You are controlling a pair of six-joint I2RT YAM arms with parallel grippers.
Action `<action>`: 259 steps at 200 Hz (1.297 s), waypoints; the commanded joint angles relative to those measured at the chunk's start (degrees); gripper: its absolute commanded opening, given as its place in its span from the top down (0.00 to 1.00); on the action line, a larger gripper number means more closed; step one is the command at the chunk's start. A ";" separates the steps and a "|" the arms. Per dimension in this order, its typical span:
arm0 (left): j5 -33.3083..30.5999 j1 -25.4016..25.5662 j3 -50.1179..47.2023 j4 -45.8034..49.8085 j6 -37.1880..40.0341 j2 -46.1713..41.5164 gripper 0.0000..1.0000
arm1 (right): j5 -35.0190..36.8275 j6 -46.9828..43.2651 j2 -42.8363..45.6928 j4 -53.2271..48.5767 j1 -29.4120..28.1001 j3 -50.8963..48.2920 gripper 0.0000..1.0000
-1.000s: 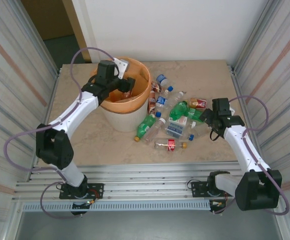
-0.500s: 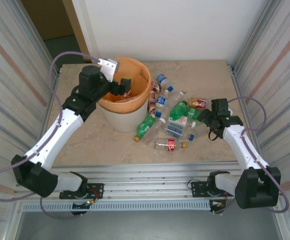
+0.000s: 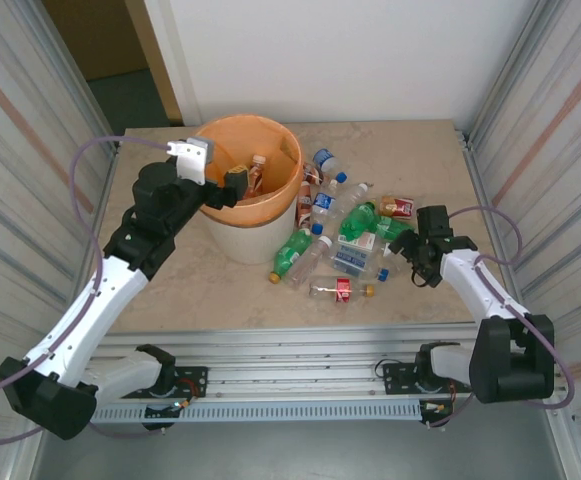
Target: Put the plastic bottles in the bin
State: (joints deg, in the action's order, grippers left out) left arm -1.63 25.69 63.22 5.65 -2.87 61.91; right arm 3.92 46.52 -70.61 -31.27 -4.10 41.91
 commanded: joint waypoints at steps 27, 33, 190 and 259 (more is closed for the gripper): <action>-1.04 0.25 -0.70 -2.16 -1.66 0.18 0.03 | -0.73 1.03 -3.19 2.29 0.40 -0.68 0.10; -0.96 0.31 -0.66 -2.15 -1.65 0.30 0.03 | -0.46 1.04 -3.55 2.43 0.34 -0.82 0.11; -1.50 0.28 -0.37 -1.77 -2.08 0.25 0.02 | -0.03 0.59 -13.06 6.13 0.52 -1.88 0.41; -4.59 0.23 -0.29 -1.59 -3.63 0.31 0.01 | 4.20 0.09 -6.13 2.15 0.52 -1.13 0.53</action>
State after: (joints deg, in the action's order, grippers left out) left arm -3.20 25.69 62.98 5.67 -4.86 62.46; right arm 4.80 46.48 -81.17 -26.17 -3.97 40.69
